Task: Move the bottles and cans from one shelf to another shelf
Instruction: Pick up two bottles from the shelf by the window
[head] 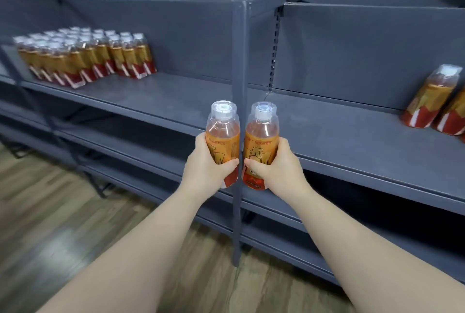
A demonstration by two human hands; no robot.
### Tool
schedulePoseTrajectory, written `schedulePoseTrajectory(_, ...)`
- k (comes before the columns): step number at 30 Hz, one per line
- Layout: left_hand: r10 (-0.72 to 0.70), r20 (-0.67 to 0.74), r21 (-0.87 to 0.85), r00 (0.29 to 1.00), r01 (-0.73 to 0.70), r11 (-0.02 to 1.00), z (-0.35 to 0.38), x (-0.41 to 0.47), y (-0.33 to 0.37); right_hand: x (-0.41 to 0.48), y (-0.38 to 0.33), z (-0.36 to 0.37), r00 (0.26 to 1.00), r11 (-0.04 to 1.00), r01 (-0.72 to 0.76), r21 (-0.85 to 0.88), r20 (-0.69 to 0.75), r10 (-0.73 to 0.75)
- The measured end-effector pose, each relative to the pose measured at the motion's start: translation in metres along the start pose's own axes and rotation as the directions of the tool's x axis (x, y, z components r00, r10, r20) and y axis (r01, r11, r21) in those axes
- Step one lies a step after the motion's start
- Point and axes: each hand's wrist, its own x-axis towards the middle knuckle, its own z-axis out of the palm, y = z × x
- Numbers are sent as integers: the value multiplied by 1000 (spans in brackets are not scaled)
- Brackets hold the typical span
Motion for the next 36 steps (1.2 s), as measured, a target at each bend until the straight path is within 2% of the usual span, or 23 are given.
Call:
schedulePoseTrajectory(6, -47, -96, 1, 994, 47, 999, -50, 13, -36, 15, -30, 56, 996, 999, 44, -8, 84, -43)
schedulePoseTrajectory(24, -135, -221, -52, 966, 126, 991, -221, 115, -155, 99, -130, 262, 974, 993, 111, 25, 194, -114)
schedulePoseTrajectory(36, -242, -335, -82, 911, 228, 970, -281, 192, -213, 186, -169, 360, 925, 981, 174, 83, 329, -192)
